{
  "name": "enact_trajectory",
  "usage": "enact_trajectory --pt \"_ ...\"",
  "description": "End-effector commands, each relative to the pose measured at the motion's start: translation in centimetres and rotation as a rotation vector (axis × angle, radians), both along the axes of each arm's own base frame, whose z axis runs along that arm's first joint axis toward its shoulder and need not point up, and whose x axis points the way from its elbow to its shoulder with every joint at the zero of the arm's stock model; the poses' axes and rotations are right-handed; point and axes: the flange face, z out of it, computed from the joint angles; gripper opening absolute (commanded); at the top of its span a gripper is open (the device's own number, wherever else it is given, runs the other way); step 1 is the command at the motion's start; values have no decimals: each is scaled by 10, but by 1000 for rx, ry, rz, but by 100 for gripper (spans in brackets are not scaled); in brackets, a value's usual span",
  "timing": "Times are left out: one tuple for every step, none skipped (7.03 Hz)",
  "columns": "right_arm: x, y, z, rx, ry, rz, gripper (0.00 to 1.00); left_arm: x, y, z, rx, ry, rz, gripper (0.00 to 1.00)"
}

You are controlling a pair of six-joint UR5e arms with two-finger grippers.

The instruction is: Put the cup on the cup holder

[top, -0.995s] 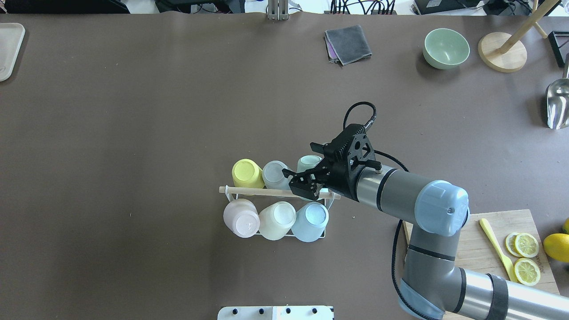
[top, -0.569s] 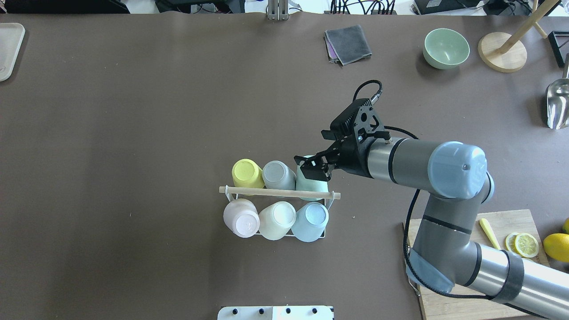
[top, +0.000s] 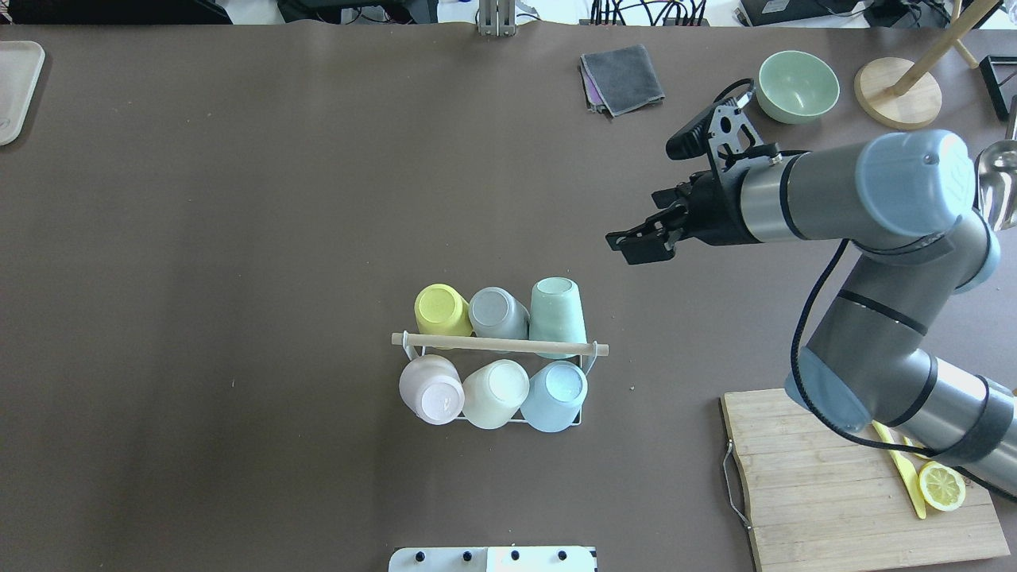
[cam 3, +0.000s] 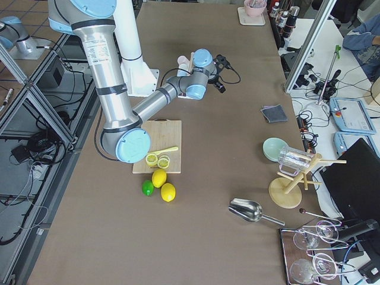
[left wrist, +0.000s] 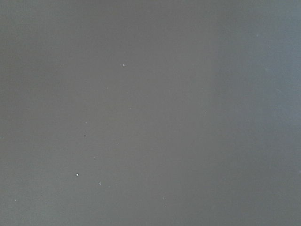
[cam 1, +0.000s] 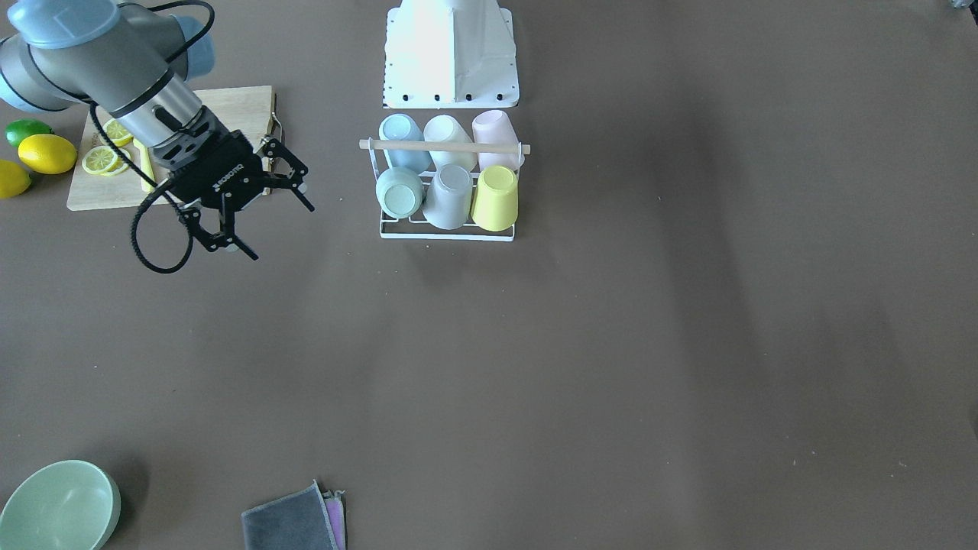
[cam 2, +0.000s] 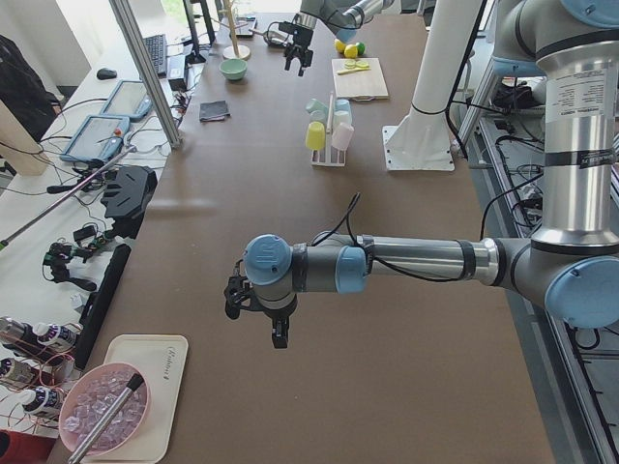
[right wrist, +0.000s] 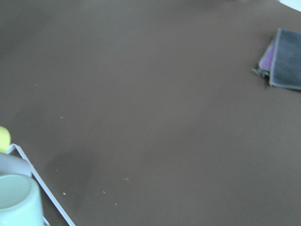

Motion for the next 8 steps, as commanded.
enact_trajectory --pt "38 -25 39 -264 151 -1 100 -2 18 -4 5 -3 -6 98" --pt "63 -32 58 -369 215 40 100 -1 18 -4 7 -5 -1 98" --pt "101 -31 99 -483 276 95 100 -3 18 4 -6 -29 -2 98" --pt "159 -40 132 -573 297 197 100 -5 18 6 -5 -63 -2 98" --pt "201 -40 158 -665 322 266 100 -4 18 8 -7 -63 0 98" --pt "236 -29 193 -745 343 320 100 -4 17 10 -8 -63 0 98" --pt "264 -10 232 -834 364 358 100 -4 16 9 -5 -63 2 98" --pt "290 10 267 -913 373 382 100 -4 17 11 -7 -61 3 98"
